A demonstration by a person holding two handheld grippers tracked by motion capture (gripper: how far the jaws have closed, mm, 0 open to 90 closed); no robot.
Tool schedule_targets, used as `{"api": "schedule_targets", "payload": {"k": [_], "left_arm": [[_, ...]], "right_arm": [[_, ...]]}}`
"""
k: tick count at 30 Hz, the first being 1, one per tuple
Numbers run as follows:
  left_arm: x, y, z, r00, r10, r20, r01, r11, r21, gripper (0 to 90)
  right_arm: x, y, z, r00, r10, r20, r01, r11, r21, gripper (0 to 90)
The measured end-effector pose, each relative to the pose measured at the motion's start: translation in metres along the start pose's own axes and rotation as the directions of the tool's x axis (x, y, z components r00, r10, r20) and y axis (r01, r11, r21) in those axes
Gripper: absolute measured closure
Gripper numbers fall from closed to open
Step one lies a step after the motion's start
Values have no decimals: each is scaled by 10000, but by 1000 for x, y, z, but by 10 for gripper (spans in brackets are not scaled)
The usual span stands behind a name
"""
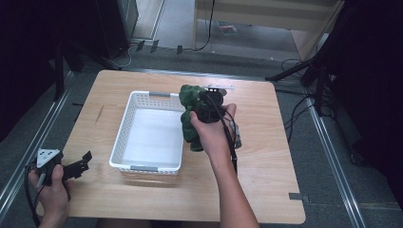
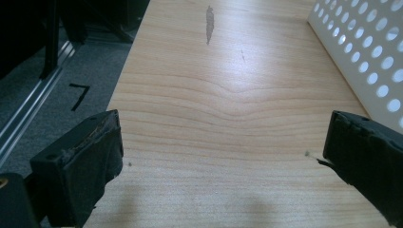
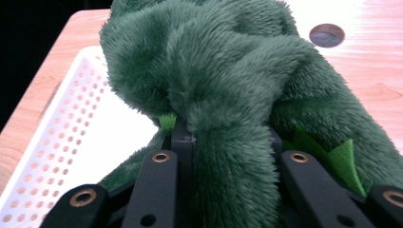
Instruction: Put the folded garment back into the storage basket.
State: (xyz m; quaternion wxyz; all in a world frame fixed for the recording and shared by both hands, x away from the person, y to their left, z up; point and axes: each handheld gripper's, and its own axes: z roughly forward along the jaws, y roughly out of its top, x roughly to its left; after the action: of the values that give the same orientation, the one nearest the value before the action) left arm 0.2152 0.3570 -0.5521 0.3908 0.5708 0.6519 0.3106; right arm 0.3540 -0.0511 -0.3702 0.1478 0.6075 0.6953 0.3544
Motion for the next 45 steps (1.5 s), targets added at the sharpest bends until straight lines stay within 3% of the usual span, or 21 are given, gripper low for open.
{"api": "schedule_targets", "payload": {"k": [16,26,34,42,45], "left_arm": [[0,0,0,10000,-30,10,30,10000,-18,6],[0,0,0,10000,-26,14,26,10000,-42,6],[0,0,0,10000,-51,23,52,10000,-26,6],[0,0,0,10000,-72,43,72,10000,-45,6],[0,0,0,10000,-79,36,79,10000,-47,6]], "right_arm": [[48,5,14,9963,-414,-758,438,9986,293,706],[75,-3,35,9928,-526,-1080,592,9965,584,706],[89,-20,66,9918,-500,-1173,609,9940,906,703],[96,-46,112,9954,-567,-778,672,9880,1394,686],[99,-52,125,9969,-336,-711,448,9858,1619,657]]}}
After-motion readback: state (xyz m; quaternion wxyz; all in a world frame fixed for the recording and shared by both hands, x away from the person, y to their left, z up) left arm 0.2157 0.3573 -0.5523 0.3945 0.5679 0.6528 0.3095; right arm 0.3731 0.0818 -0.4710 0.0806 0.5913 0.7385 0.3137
